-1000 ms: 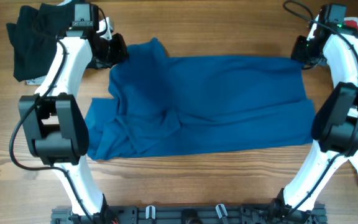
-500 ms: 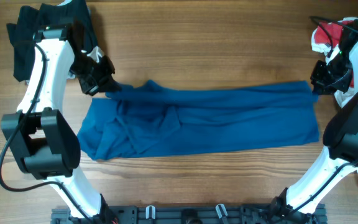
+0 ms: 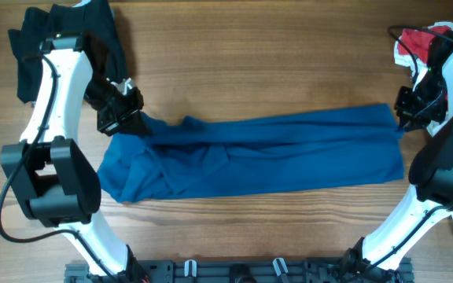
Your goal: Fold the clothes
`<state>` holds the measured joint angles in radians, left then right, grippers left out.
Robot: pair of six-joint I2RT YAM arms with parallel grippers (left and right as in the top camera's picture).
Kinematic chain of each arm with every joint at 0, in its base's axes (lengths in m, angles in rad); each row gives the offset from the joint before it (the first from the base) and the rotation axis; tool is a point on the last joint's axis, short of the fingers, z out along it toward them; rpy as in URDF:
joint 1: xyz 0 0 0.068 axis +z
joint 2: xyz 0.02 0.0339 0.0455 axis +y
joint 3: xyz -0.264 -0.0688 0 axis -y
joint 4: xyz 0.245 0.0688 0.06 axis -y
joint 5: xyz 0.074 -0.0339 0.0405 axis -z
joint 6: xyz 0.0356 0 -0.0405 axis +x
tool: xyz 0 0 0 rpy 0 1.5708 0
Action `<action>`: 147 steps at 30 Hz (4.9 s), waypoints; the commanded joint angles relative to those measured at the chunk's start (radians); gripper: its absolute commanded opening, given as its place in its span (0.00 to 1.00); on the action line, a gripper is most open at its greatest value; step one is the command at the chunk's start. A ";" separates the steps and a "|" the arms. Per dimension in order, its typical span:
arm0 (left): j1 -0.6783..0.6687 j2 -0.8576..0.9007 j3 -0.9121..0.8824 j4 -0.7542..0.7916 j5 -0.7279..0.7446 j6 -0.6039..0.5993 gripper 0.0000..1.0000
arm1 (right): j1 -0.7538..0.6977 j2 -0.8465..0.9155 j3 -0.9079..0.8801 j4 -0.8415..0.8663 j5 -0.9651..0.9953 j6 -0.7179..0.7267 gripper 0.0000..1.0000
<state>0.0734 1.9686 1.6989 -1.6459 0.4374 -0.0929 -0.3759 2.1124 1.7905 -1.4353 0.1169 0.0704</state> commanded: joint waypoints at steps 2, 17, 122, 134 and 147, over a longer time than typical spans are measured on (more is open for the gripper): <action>0.051 -0.023 0.003 -0.008 0.070 0.090 0.04 | -0.006 -0.035 0.001 0.002 0.067 0.011 0.15; 0.056 -0.024 -0.243 -0.014 0.047 0.161 0.04 | -0.025 -0.035 0.001 -0.014 0.071 -0.001 0.11; 0.194 -0.291 -0.707 0.982 -0.289 -0.513 0.55 | 0.001 -0.035 -0.437 0.282 -0.343 -0.280 0.57; 0.195 -0.295 -0.703 0.959 -0.262 -0.482 0.53 | 0.142 -0.035 -0.507 0.442 -0.158 -0.152 0.04; 0.192 -0.304 -0.637 0.932 -0.198 -0.438 0.53 | 0.184 -0.037 -0.094 0.229 -0.029 -0.040 0.04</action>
<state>0.2657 1.6867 1.0454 -0.7086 0.2012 -0.5533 -0.2947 2.0712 1.6821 -1.1900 0.0834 0.0368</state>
